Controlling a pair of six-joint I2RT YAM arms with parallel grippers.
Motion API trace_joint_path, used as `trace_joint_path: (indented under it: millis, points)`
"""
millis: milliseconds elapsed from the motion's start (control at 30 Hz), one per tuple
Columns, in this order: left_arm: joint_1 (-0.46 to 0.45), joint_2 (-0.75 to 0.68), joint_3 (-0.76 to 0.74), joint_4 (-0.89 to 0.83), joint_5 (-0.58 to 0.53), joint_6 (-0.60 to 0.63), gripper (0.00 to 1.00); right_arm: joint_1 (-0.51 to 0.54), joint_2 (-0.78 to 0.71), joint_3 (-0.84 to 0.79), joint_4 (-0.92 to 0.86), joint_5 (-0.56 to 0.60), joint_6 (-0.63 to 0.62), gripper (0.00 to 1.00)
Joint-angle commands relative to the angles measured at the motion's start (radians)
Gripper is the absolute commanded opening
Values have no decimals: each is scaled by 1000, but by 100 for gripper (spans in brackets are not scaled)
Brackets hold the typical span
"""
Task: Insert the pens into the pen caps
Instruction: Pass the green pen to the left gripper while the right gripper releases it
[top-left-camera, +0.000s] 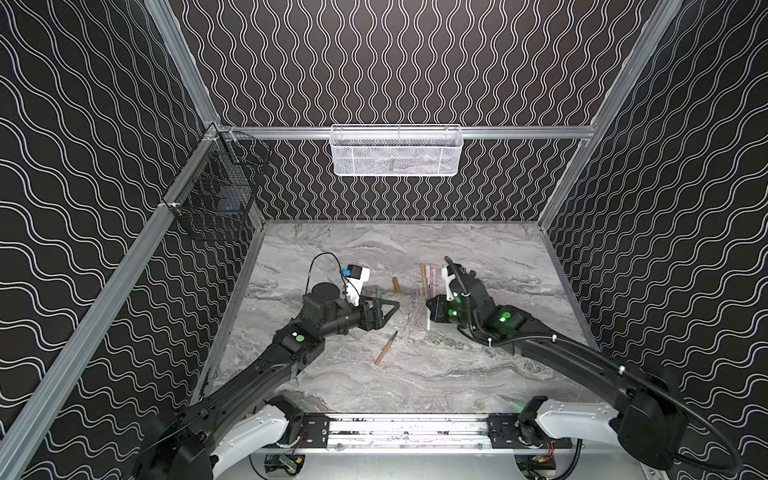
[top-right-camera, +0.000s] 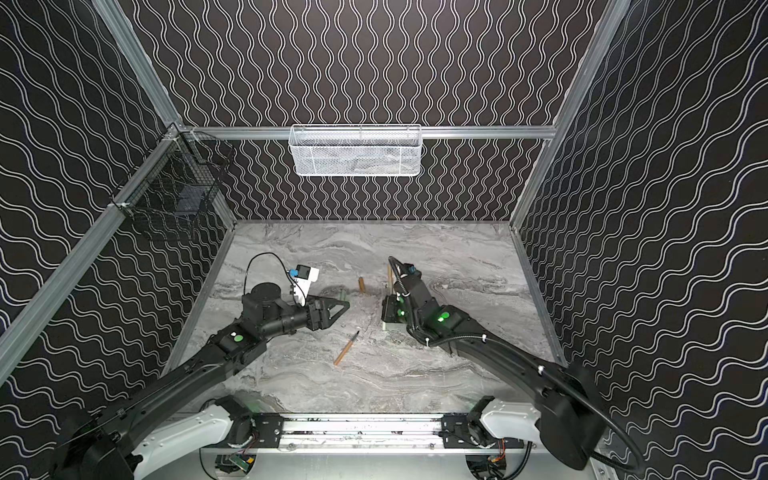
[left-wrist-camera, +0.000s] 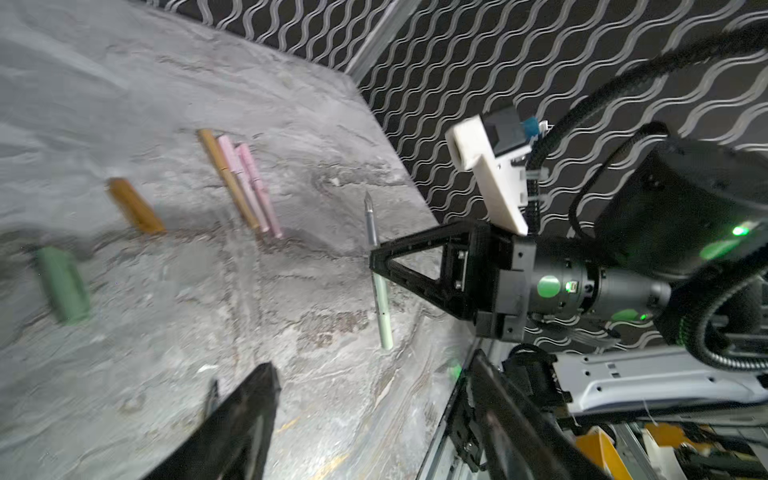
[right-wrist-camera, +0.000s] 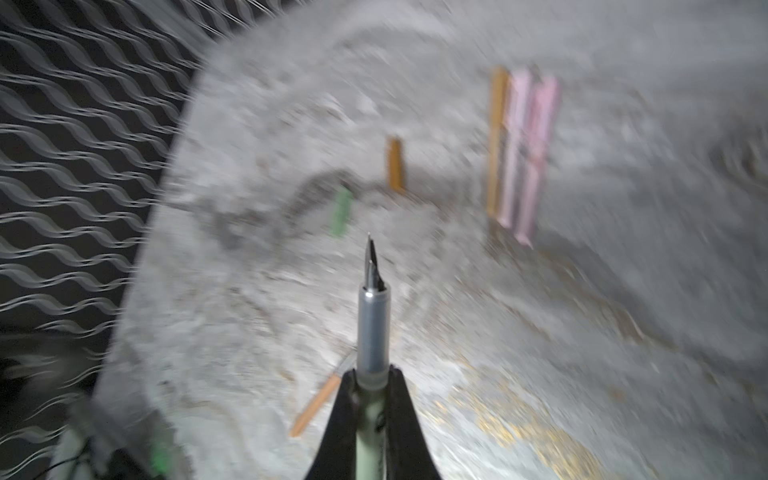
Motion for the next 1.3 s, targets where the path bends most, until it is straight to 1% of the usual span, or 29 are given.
trace_joint_path:
  millis: [0,67,133,267,433,567,733,767,867,900,933,967,1000,1067,1133,1200,1267]
  points:
    - [-35,40,22,190,100,16,73,0,-34,45,109,-91,-63,0]
    - [-80,77,76,126,92,86,71,1,-57,59,126,-129,-59,0]
    - [-111,115,113,97,92,124,69,0,-83,54,160,-160,-48,0]
    - [-123,195,142,134,119,113,62,0,-125,24,224,-207,-16,0]
    - [-126,240,187,94,63,137,56,4,-163,-2,243,-215,0,0]
    - [-127,263,185,153,60,116,51,3,-174,-23,255,-227,12,0]
    - [-126,293,174,250,86,71,31,3,-178,-59,325,-241,46,0]
    - [-126,290,167,260,76,65,28,2,-172,-60,332,-248,51,0]
    - [-127,272,145,301,54,38,13,2,-162,-50,329,-259,58,0]
    - [-126,269,137,313,51,28,8,4,-161,-50,328,-262,58,4]
    - [-126,262,135,313,46,25,3,3,-158,-49,328,-267,60,10]
    - [-127,252,133,300,39,28,2,5,-160,-43,322,-272,57,18]
    - [-128,238,129,283,22,30,0,4,-164,-33,308,-273,54,25]
    - [-127,199,118,224,-31,47,0,3,-176,-15,276,-262,49,31]
    - [-127,128,104,123,-127,81,0,4,-190,-12,248,-208,53,36]
    - [-128,36,94,-29,-298,99,0,2,-181,-23,220,-140,66,36]
    - [-126,-69,80,-177,-465,103,0,2,-131,-29,194,-93,68,33]
